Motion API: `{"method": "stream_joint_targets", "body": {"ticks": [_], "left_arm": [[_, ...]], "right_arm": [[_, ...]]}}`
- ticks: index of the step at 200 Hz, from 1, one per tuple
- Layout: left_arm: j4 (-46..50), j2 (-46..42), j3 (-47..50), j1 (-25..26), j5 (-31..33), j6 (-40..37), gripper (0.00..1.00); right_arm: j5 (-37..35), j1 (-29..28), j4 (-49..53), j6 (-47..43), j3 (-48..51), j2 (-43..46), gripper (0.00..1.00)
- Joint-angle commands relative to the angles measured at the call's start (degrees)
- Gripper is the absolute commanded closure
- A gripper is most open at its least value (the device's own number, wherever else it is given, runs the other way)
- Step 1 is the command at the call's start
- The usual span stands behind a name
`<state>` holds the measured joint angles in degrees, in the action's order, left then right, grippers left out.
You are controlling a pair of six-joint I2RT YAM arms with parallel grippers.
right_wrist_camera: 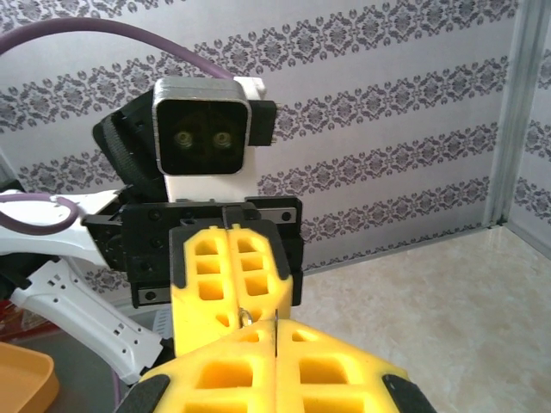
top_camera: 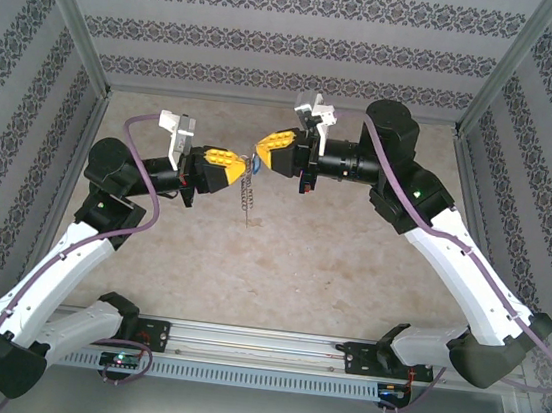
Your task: Put the keys on the keyring
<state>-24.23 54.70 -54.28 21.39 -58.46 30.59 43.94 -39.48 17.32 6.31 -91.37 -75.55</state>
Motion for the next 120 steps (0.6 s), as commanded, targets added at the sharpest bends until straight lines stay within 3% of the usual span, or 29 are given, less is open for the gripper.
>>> {"method": "stream_joint_targets", "body": {"ticks": [1,49,120], "left_arm": [[-1.7,0.0,-0.9,0.6,-1.0,-1.1,1.00],[-1.6,0.5,-1.4,0.6,-1.4,-1.3,1.00],[-1.8,0.5,-1.3,0.6,-1.5,-1.0,1.00]], "right_arm": [[4.2,0.3,-0.5,0.5,-0.8,-0.5,1.00],[7.1,0.5,1.7,-0.3,-1.2,-1.0,1.00],[2.8,1.0,-0.3,-0.9,-0.6,-0.2,1.00]]}}
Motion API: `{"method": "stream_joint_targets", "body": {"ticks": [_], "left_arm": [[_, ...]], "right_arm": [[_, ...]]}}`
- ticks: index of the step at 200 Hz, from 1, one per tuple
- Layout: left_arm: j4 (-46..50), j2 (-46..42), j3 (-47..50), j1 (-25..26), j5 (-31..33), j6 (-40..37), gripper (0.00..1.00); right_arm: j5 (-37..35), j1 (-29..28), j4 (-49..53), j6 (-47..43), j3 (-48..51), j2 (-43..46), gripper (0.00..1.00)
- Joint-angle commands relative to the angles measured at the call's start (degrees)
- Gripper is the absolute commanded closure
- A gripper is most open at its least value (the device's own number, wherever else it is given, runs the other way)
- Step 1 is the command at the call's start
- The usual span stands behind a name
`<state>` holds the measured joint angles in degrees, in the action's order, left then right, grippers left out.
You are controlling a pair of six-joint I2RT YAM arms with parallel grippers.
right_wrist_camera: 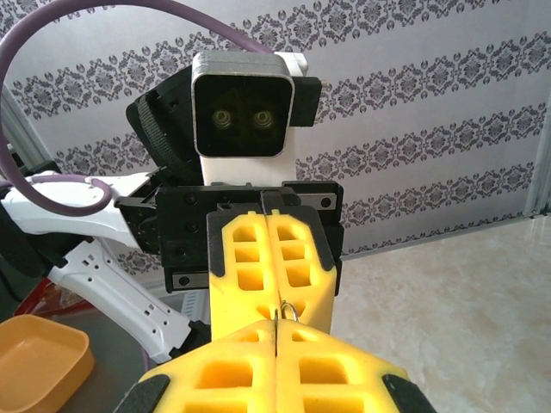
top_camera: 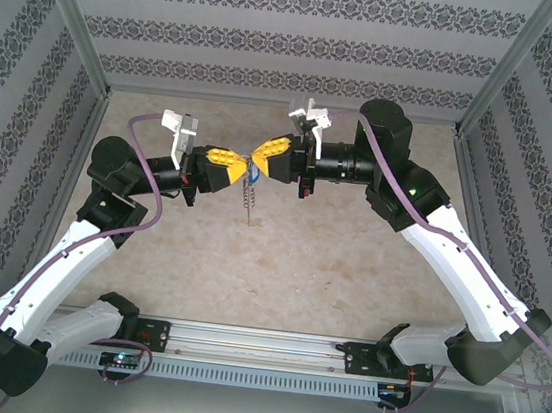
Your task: Put the keys on the keyring
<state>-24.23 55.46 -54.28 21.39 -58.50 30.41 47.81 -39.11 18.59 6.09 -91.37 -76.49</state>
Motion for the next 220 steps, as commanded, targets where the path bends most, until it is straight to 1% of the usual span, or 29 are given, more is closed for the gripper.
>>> {"method": "stream_joint_targets", "body": {"ticks": [1,74,220], "left_arm": [[-1.8,-0.3,-1.2,0.6,-1.4,-0.8,1.00],[-2.3,0.1,-1.2,0.6,-1.7,-0.7,1.00],[-2.3,0.3,-1.5,0.6,-1.8,-0.7,1.00]], "right_arm": [[-1.1,0.6,-1.6,-0.6,-0.6,0.8,1.00],[-1.3,0.9,-3.5,0.6,1.2,1.6,1.00],[1.7,0.9,-0.1,-0.7,0.2,0.2,1.00]]}}
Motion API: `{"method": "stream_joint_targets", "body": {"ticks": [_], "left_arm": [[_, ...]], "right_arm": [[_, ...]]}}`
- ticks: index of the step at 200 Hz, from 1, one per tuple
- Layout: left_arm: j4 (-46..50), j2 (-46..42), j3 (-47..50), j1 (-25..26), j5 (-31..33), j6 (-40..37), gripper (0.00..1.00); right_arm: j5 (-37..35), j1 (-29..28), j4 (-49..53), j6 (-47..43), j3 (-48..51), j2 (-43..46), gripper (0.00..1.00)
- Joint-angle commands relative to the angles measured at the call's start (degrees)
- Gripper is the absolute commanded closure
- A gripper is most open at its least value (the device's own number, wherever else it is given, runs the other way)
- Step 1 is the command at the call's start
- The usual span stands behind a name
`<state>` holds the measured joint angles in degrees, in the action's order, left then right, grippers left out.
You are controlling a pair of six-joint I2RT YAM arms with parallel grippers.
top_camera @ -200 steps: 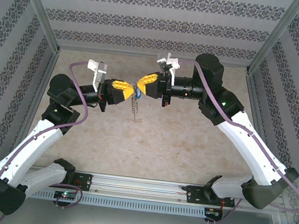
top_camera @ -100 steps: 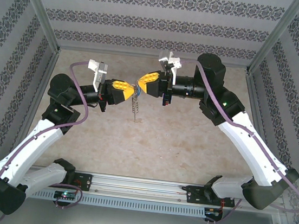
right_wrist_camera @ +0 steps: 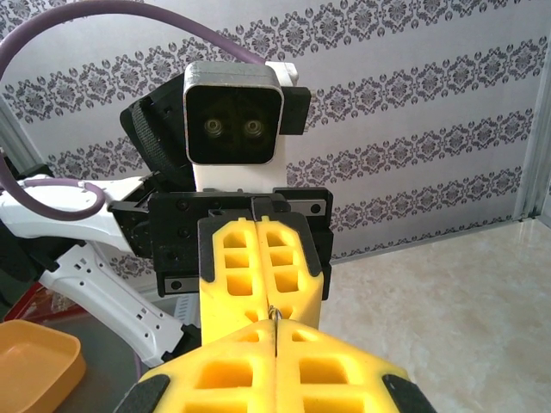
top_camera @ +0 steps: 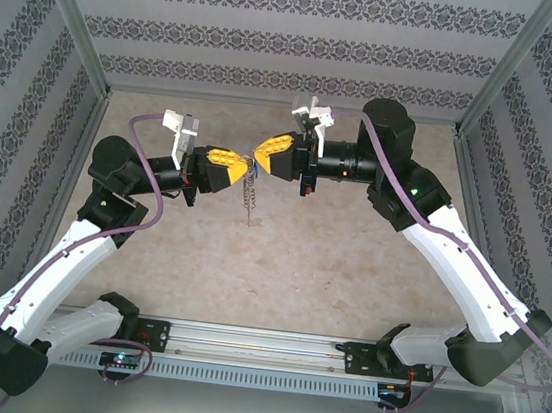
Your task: Put the keys on the keyring
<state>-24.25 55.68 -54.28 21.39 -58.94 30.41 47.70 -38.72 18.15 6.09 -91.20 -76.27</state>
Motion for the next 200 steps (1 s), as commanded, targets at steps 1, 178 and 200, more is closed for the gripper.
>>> {"method": "stream_joint_targets", "body": {"ticks": [1,178,200], "left_arm": [[-2.3,0.0,-1.5,0.6,-1.4,-0.7,1.00],[-2.3,0.0,-1.9,0.7,-1.6,-0.6,1.00],[-2.2,0.0,-2.0,0.7,-1.7,-0.5,1.00]], "right_arm": [[1.8,0.5,0.3,-0.7,0.1,0.0,1.00],[6.2,1.3,-1.0,2.2,0.7,-0.6,1.00],[6.7,1.3,-0.8,2.4,0.5,-0.8,1.00]]}}
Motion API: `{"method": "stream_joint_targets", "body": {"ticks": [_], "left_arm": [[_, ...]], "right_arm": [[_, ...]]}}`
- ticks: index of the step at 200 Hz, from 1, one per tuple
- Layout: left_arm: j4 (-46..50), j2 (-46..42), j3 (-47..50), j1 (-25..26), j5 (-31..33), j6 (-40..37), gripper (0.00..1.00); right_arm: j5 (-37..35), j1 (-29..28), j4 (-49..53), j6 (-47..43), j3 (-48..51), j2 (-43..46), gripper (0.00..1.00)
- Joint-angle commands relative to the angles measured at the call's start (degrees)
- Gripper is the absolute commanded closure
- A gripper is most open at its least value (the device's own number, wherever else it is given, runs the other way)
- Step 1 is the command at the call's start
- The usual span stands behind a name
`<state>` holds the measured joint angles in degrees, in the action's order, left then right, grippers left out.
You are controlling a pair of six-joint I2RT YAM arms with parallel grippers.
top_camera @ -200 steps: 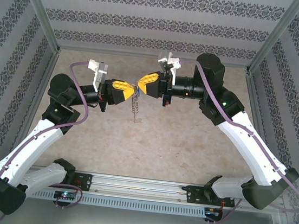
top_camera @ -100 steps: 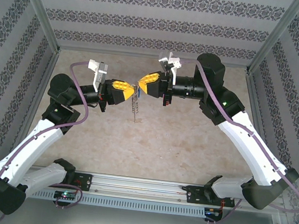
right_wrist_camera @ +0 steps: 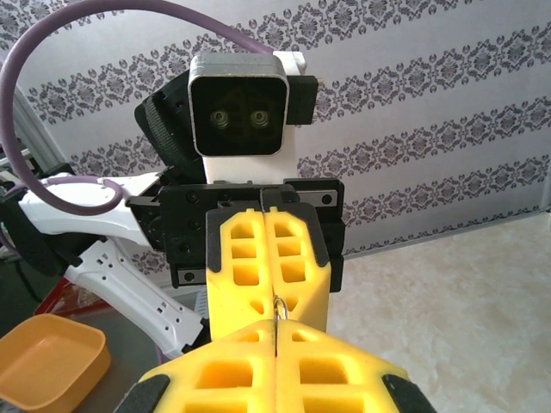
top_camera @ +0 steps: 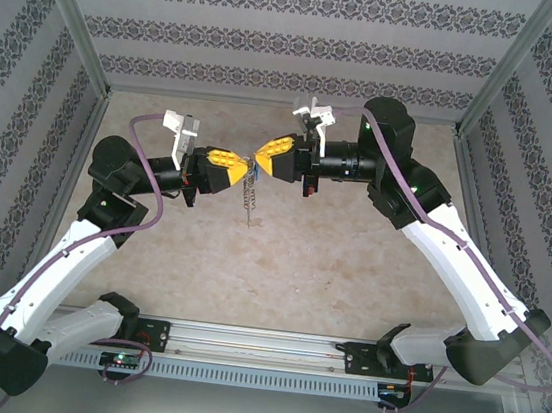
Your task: Put the keys on the keyring
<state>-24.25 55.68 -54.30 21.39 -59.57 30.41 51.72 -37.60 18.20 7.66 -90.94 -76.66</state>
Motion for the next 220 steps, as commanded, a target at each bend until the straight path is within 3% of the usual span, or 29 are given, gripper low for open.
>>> {"method": "stream_joint_targets", "body": {"ticks": [1,220], "left_arm": [[-2.2,0.0,-2.0,0.7,-1.0,-0.5,1.00],[-2.0,0.0,-2.2,1.8,-1.0,-0.9,1.00]], "right_arm": [[2.7,0.2,-0.8,0.9,0.2,-0.5,1.00],[2.1,2.4,-5.8,4.9,3.2,1.3,1.00]]}}
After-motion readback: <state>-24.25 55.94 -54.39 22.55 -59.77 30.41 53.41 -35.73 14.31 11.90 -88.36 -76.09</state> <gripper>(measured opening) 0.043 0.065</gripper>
